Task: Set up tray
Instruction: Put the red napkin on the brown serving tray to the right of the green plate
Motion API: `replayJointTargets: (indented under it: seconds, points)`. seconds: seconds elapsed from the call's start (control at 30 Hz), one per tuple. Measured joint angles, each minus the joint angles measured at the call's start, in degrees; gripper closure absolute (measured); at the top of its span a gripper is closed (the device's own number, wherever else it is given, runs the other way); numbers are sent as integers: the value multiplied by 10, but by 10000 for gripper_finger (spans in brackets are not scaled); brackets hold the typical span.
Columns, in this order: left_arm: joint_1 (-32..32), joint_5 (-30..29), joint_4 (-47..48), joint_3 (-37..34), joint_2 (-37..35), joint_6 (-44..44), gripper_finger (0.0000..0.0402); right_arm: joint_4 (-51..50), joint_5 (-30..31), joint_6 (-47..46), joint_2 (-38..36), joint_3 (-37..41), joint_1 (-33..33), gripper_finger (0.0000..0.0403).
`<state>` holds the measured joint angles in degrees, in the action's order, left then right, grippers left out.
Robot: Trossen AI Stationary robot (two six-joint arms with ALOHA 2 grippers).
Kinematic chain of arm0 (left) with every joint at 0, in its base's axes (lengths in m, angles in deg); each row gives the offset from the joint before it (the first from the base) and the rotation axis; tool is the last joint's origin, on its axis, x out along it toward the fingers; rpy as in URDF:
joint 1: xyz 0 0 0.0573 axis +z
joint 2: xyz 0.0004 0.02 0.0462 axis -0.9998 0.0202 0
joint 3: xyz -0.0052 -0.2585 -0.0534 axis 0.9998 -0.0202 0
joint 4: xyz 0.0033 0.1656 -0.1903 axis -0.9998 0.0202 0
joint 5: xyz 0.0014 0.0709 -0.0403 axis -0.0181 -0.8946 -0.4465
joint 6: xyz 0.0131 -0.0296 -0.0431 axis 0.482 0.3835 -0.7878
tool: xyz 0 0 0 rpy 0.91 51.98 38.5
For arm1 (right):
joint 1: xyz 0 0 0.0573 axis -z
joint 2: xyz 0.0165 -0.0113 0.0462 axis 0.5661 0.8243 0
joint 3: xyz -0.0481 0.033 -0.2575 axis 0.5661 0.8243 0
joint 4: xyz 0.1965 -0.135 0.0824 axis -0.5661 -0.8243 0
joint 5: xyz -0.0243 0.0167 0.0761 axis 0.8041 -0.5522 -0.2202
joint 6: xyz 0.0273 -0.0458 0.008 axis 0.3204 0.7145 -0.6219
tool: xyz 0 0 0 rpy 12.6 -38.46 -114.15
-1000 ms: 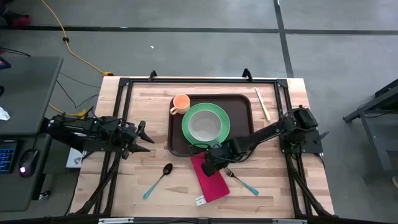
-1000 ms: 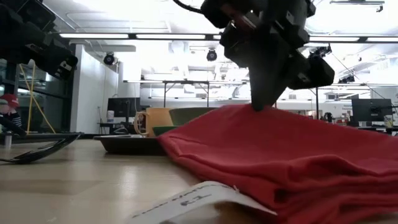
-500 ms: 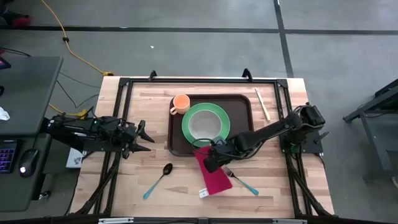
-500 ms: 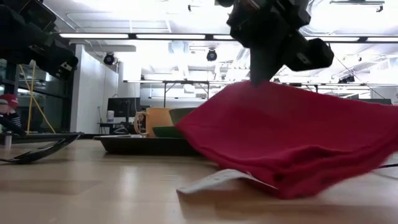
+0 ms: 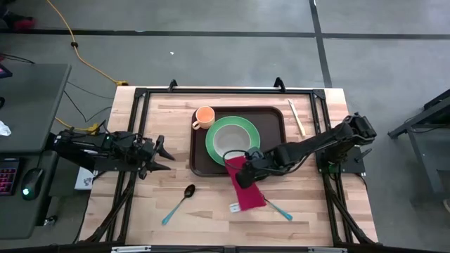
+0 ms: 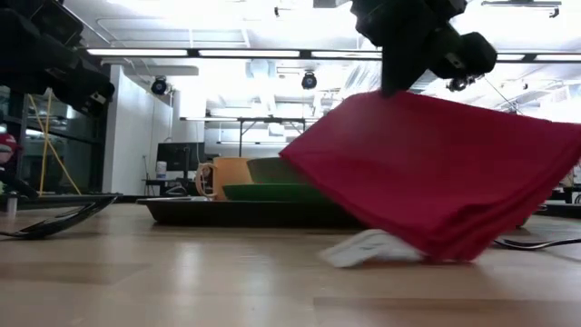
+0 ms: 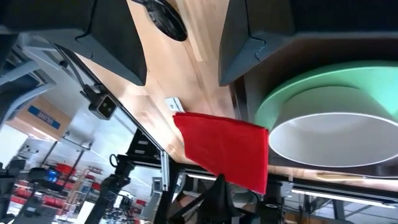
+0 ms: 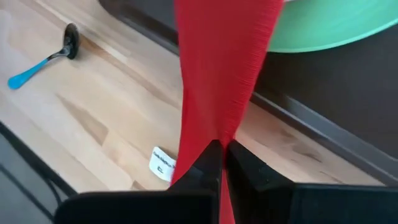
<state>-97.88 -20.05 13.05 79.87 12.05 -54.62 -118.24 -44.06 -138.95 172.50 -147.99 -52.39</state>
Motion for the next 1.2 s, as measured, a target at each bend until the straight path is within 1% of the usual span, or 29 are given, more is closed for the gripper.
replayJointTargets:
  seconds: [0.13,0.37,0.57,0.87,1.1,1.2]
  points:
    - [0,-17,-1,0,0,-1,172,-36,13,-2,-17,0,1,403]
    - [0,-19,0,0,0,-2,172,-67,58,-4,-62,0,14,403]
    - [0,-20,0,0,0,-2,172,-110,77,6,-94,0,40,403]
    - [0,-20,0,0,0,-2,172,-147,83,62,-120,0,109,403]
    - [0,-20,0,0,0,-4,172,-170,82,107,-124,0,171,403]
    - [0,-28,0,0,0,-6,172,-177,81,122,-124,0,194,403]
